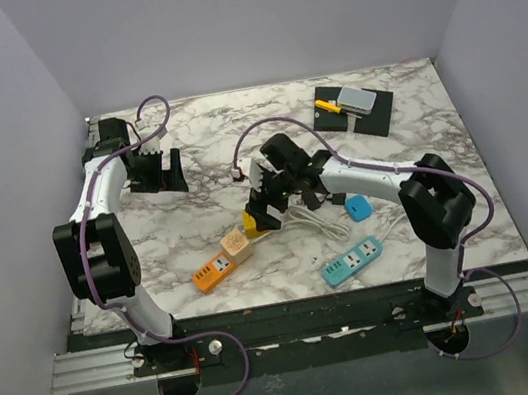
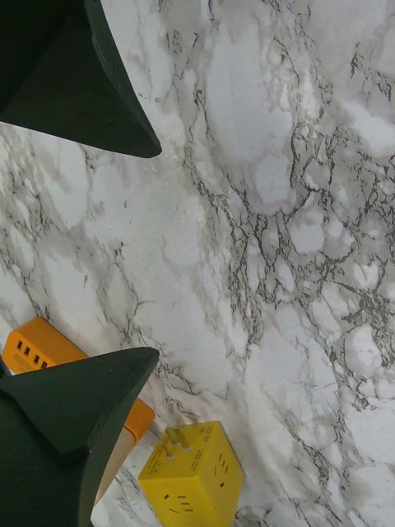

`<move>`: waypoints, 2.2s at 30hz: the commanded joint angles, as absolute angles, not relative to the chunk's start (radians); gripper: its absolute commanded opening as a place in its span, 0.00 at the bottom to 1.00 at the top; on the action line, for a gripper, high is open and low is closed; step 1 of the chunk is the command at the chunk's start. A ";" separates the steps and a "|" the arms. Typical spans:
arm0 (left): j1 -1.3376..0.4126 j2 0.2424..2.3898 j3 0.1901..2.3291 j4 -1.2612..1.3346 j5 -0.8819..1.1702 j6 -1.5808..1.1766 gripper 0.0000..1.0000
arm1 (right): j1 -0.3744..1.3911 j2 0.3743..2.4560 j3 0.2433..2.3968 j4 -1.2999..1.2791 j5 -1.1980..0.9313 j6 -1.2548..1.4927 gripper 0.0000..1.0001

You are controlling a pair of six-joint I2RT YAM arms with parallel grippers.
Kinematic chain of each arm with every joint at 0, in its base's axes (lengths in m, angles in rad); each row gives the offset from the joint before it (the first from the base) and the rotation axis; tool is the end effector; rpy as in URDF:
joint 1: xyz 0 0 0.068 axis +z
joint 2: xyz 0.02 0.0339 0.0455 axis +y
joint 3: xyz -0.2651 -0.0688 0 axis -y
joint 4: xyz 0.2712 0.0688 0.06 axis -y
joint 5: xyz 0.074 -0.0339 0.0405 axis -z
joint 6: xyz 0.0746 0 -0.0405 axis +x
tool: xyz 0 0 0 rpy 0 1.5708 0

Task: Insert the plug
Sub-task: Pick up the plug from the center of the board.

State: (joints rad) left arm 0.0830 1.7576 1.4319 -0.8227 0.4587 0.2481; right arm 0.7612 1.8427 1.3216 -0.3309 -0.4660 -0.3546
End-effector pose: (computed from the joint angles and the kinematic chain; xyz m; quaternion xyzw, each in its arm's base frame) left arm 0.4045 0.0005 0.2156 0.1260 0.9450 -0.1856 0.2380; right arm 0.3019 0.3339 0.1800 -0.5511 0.7297 0.2808 0.2915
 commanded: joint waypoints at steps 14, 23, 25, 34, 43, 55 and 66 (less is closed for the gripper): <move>0.081 1.728 1.521 -0.917 0.522 0.282 0.99 | 0.817 1.962 1.347 -0.201 -0.263 -0.354 0.40; 0.081 1.730 1.724 -1.248 0.659 0.660 0.99 | 0.817 1.935 1.450 -0.281 -0.202 -0.284 0.01; 0.081 1.682 1.754 -1.291 0.696 0.807 0.99 | 0.816 1.919 1.497 -0.313 -0.194 -0.241 0.01; 0.008 1.326 1.615 -1.096 0.850 1.310 0.99 | 0.815 1.877 1.772 -0.509 -0.343 0.026 0.01; -0.126 1.028 1.310 -0.921 0.818 1.632 0.99 | 0.815 1.873 1.963 -0.618 -0.523 0.137 0.01; -0.135 0.971 1.245 -0.879 0.869 1.843 0.99 | 0.816 1.922 2.078 -0.679 -0.649 0.202 0.01; -0.169 0.959 1.190 -0.877 0.880 1.963 0.86 | 0.821 1.933 2.103 -0.708 -0.691 0.197 0.01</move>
State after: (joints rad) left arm -0.1551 0.9726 1.1999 -0.8764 0.8215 1.8652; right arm 0.8112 1.9167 2.0544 -0.6979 -0.6338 0.1867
